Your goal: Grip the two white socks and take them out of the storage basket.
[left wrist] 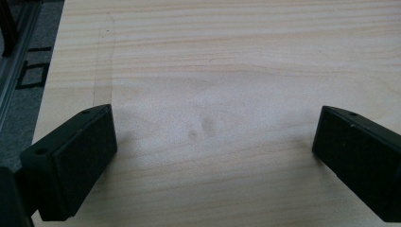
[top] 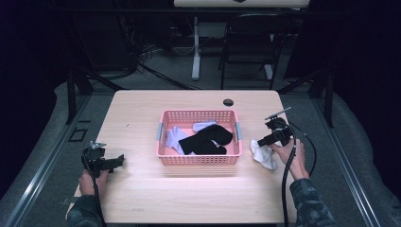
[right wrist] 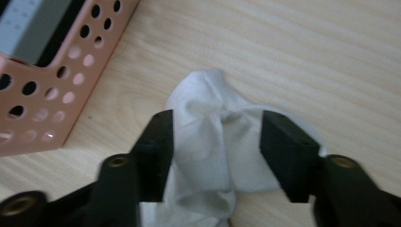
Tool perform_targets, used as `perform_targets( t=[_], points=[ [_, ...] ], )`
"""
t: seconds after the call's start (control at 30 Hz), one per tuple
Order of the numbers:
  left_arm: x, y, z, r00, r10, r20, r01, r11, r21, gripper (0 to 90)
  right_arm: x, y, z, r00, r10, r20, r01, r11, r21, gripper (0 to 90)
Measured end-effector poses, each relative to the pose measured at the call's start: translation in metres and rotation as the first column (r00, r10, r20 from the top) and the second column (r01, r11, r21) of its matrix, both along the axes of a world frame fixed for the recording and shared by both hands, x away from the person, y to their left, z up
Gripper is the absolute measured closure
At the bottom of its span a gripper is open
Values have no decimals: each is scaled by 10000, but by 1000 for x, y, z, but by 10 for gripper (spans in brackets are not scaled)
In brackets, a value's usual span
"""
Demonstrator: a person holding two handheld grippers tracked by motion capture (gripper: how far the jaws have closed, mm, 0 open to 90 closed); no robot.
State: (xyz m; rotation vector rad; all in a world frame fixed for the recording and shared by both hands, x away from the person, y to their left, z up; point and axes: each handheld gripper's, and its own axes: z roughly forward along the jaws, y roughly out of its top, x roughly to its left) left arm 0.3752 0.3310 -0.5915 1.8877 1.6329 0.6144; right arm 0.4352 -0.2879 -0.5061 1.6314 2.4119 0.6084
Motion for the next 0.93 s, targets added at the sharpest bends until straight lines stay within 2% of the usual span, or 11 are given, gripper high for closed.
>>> perform_targets(
  t=[0.13, 0.23, 0.3, 0.47, 0.57, 0.63, 0.8, 0.93],
  points=[
    [0, 0, 0, 10000, -2, -1, 2, 10000, 2, 5, -10, -1, 12, 9993, 127, 364, -140, 9993, 353, 192],
    [0, 0, 0, 10000, -1, 0, 1, 10000, 2, 5, -20, -2, 21, 9978, 266, 613, -289, 9989, 368, 142],
    [0, 0, 0, 10000, 5, -2, -5, 10000, 8, 5, -27, -3, 26, 9974, 358, 621, -377, 9988, 304, 117],
    [0, 0, 0, 10000, -1, -2, 1, 10000, 3, 5, -50, -12, 35, 9954, 277, 916, -302, 9992, 270, 9],
    [0, 0, 0, 10000, -4, -2, 4, 10000, 3, 5, -62, -20, 36, 9948, 329, 960, -347, 9992, 177, 0],
    [0, 0, 0, 10000, 0, -1, 0, 10000, 2, 5, -69, -25, 36, 9939, 251, 1075, -285, 9991, 301, 0],
    [0, 0, 0, 10000, -1, -2, 1, 10000, 1, 5, -85, -44, 27, 9932, -47, 1162, 9, 9994, 332, 0],
    [0, 0, 0, 10000, -10, 4, 10, 10000, -3, 5, -93, -53, 18, 9950, -228, 971, 205, 9995, 249, 0]
  ],
)
